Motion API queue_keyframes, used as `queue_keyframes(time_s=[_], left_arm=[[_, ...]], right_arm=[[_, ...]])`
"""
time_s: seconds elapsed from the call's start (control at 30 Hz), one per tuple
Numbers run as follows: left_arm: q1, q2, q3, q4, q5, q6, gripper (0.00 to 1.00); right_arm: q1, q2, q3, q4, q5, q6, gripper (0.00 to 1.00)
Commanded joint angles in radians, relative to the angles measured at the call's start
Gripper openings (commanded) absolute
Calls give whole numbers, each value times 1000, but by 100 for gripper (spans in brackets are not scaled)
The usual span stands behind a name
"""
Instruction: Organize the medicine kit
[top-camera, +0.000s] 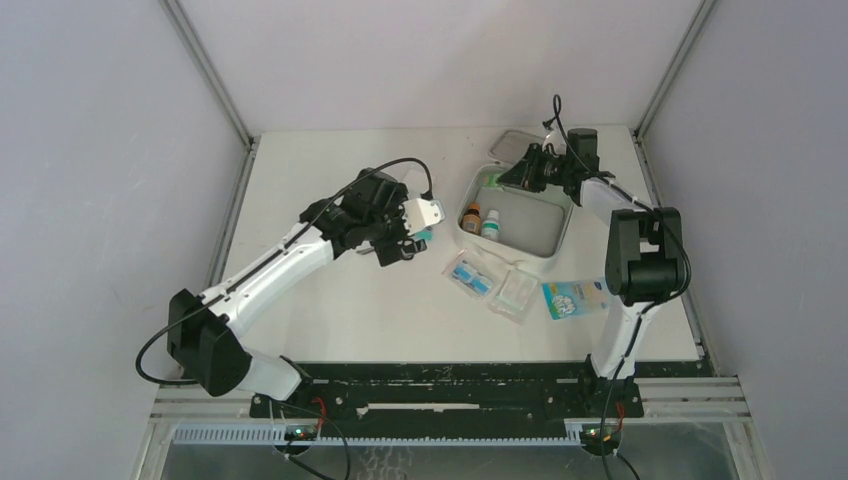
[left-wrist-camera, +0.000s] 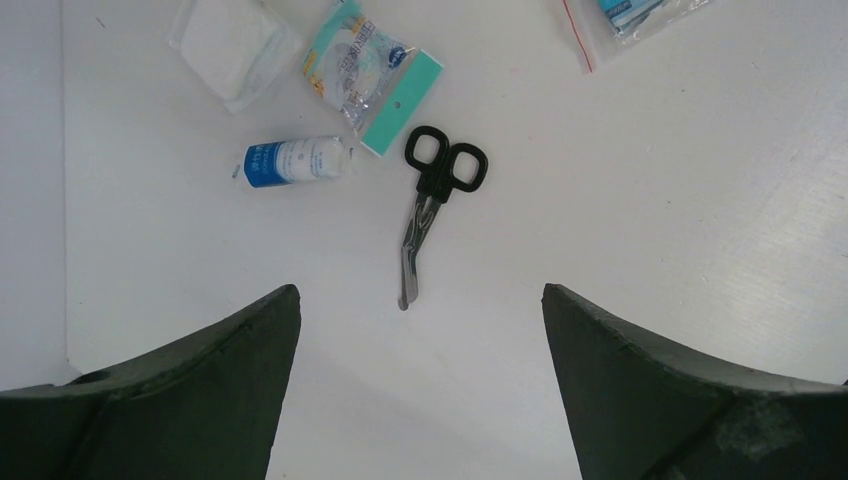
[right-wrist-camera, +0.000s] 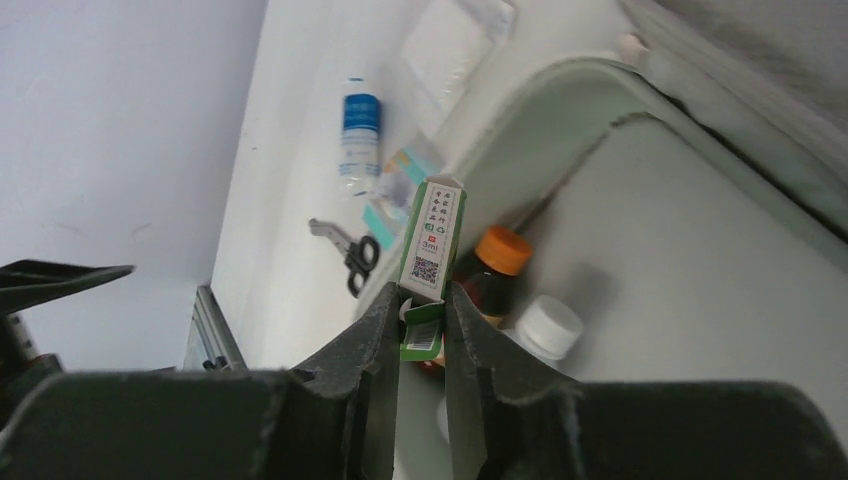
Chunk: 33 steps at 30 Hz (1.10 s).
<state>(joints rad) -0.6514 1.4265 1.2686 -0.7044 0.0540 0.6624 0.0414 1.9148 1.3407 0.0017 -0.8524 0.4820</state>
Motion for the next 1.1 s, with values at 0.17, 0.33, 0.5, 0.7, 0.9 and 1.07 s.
queue_keyframes(time_s=[0.17, 0.33, 0.5, 0.7, 0.9, 1.07], left_arm=[[4, -61, -27, 58, -17, -25, 96], [4, -68, -40, 63, -21, -20, 97], [4, -77, -43, 68, -14, -21, 97], [4, -77, -44, 67, -18, -20, 98], [4, -80, -47, 66, -20, -16, 99], [4, -86, -48, 67, -18, -18, 100]], right_arm=[[-21, 100, 69, -36, 26, -65, 19], [-18, 149, 97, -44, 47, -62, 19], [-9, 179, 130, -53, 65, -65, 21], [7, 209, 168, -77, 82, -78, 21], [25, 242, 208, -105, 87, -80, 22], [35, 258, 221, -117, 116, -76, 22]])
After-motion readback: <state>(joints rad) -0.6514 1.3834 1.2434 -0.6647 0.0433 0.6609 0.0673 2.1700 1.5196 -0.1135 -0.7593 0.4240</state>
